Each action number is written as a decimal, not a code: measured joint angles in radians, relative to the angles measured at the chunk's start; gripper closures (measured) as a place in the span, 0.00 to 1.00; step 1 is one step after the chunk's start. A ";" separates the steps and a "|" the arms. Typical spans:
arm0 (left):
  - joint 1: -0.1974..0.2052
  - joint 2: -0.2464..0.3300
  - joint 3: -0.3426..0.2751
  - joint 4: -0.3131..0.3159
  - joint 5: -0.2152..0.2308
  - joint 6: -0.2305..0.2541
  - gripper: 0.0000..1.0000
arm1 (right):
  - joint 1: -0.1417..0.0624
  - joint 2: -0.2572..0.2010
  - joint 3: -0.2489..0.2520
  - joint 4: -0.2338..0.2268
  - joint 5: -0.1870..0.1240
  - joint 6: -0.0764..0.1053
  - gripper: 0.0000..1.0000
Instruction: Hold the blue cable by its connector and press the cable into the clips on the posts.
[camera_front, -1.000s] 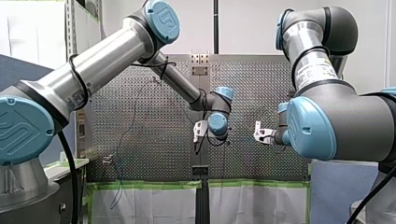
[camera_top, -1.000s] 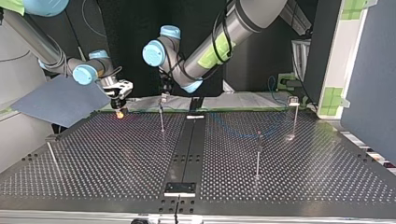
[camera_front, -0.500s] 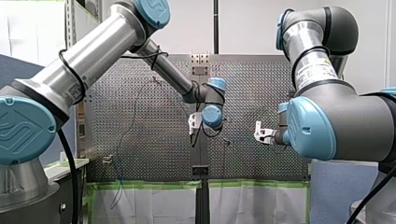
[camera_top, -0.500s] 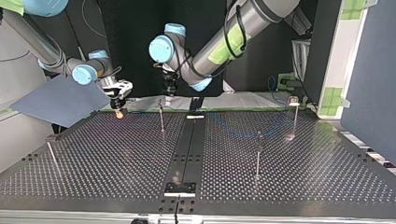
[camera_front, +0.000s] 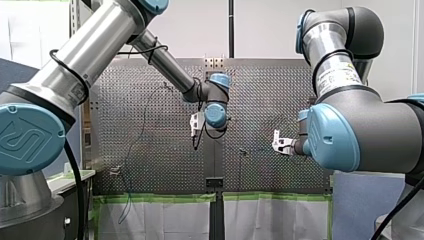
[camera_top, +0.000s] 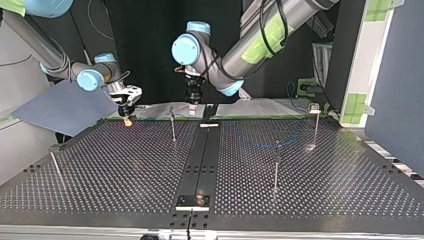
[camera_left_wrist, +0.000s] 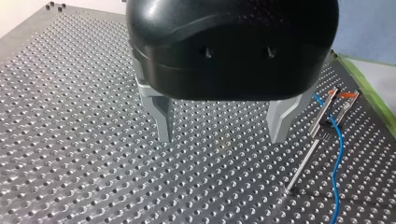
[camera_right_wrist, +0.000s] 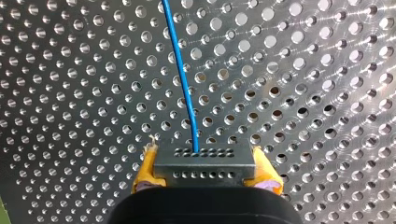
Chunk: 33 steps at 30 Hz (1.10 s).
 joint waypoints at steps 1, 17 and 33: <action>0.000 0.008 -0.008 -0.003 0.001 -0.002 0.00 | 0.000 0.000 0.000 0.000 0.000 0.000 1.00; 0.008 0.157 -0.157 -0.076 0.083 -0.082 0.00 | -0.007 -0.023 -0.001 0.027 0.018 -0.021 1.00; 0.020 0.307 -0.307 -0.014 0.083 -0.119 0.00 | -0.009 -0.086 0.003 0.093 0.067 -0.067 1.00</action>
